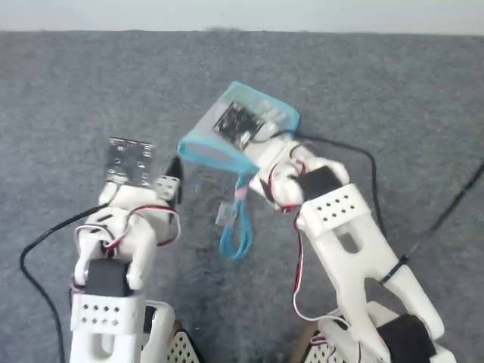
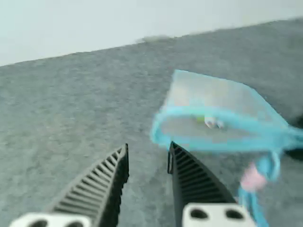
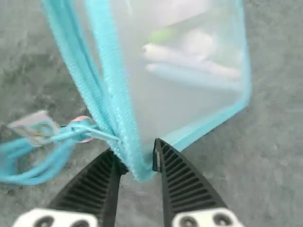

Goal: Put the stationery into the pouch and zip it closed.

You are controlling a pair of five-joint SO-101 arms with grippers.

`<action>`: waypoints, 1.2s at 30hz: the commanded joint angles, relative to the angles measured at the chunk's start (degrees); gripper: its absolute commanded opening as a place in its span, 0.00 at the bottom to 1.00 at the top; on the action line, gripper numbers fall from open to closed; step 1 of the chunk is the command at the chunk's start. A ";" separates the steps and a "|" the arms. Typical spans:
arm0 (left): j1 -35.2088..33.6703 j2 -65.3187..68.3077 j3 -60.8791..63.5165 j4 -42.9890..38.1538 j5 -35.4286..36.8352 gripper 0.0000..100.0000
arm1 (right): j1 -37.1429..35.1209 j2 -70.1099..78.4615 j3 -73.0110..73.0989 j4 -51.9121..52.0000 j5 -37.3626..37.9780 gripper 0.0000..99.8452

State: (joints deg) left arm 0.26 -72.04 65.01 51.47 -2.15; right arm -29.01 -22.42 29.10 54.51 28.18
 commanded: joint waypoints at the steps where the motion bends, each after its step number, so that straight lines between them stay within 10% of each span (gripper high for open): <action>1: 8.00 -1.05 -0.48 2.29 -2.55 0.13 | 1.27 -0.75 -7.56 4.53 -2.73 0.01; 16: 18.11 -0.97 8.66 -6.24 -1.58 0.24 | -0.92 -2.15 -10.99 10.51 -6.24 0.01; 36: 13.45 -1.05 10.42 -10.73 0.62 0.16 | -10.07 -10.51 -6.86 18.24 -7.12 0.01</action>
State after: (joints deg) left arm 14.33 -72.04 75.91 42.86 -2.59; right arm -38.15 -30.33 20.84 75.43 21.85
